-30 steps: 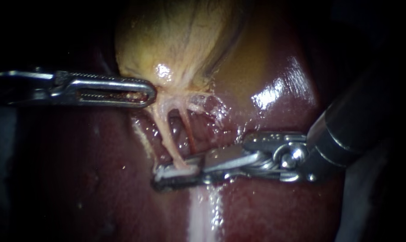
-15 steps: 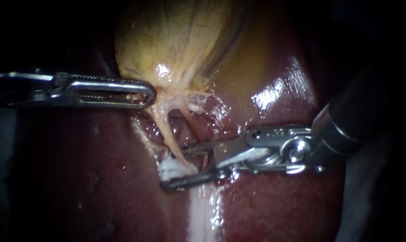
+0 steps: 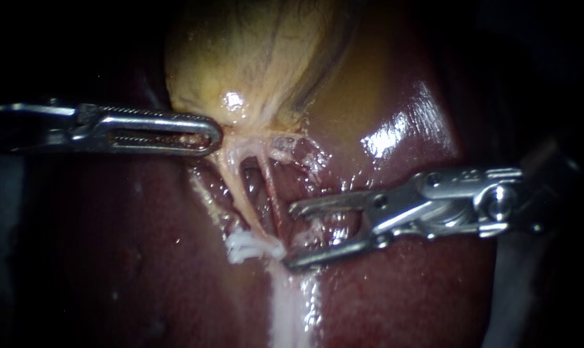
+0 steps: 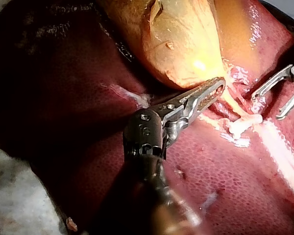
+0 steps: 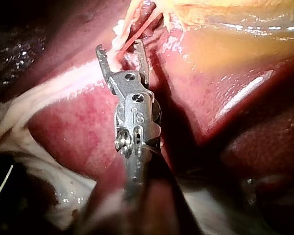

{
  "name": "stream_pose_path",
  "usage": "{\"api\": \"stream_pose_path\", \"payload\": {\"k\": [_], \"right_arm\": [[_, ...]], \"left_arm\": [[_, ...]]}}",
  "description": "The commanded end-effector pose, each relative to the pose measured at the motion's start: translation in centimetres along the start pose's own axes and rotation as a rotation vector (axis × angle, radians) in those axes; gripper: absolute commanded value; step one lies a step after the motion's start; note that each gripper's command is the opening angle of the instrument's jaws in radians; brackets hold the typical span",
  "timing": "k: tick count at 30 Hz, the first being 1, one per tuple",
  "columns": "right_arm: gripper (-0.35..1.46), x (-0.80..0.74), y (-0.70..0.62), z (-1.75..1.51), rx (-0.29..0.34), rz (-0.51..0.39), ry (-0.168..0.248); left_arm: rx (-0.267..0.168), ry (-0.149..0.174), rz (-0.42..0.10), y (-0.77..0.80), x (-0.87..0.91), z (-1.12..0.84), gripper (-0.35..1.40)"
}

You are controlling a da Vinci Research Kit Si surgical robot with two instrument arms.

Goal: Going back second clip left tube

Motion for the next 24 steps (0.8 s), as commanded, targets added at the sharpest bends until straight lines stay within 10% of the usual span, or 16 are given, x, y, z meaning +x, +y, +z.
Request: {"api": "stream_pose_path", "payload": {"k": [1,24], "right_arm": [[0.49,0.02,-0.01,-0.06,-0.007,-0.012,0.003],[0.49,0.08,-0.01,-0.53,-0.017,-0.137,-0.001]], "left_arm": [[-0.001,0.0,0.0,0.0,0.0,0.0,-0.35],[0.009,0.009,0.004,-0.2,0.01,0.24,-0.35]]}}
